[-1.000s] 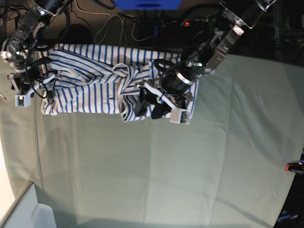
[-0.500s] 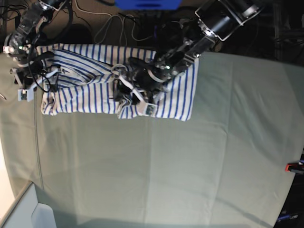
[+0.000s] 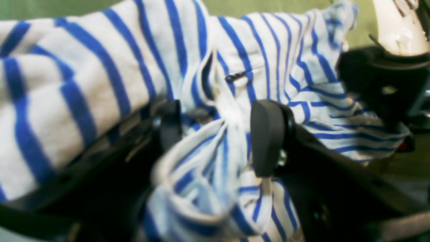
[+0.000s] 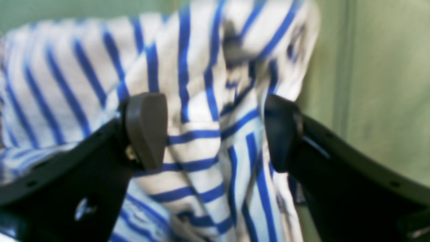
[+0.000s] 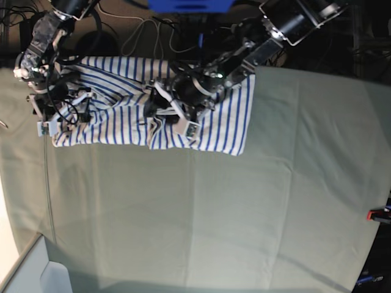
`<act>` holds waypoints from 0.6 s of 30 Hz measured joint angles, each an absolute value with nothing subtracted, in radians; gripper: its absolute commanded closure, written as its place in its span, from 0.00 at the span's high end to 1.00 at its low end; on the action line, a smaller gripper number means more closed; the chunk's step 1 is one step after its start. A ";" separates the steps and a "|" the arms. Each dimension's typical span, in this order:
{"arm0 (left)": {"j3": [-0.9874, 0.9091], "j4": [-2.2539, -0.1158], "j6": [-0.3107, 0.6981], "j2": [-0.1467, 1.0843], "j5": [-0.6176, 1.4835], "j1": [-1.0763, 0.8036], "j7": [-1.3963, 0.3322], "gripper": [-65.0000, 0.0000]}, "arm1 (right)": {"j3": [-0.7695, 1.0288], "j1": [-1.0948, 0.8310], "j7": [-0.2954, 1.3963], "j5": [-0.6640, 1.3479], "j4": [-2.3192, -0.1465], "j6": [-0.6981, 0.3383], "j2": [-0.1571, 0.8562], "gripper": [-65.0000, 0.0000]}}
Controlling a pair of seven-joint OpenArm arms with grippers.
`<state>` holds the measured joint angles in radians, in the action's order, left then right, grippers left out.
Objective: Layout the t-shirt on the table in an organized manner, then fold the t-shirt properly
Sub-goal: 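Press and adjust the folded end with the left gripper, then release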
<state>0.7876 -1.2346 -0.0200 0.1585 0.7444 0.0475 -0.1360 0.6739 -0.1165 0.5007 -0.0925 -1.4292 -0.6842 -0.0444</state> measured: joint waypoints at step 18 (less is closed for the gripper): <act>0.556 -1.428 -0.014 0.215 0.746 -0.023 -0.131 0.49 | 0.675 -0.136 0.470 -0.078 -1.364 -0.683 -0.012 0.69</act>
<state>0.5560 -1.4284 -0.0139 0.2150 0.7460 -0.0231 -0.1314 0.6754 -0.1360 0.4702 -0.0776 -1.3643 -0.6834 -0.0120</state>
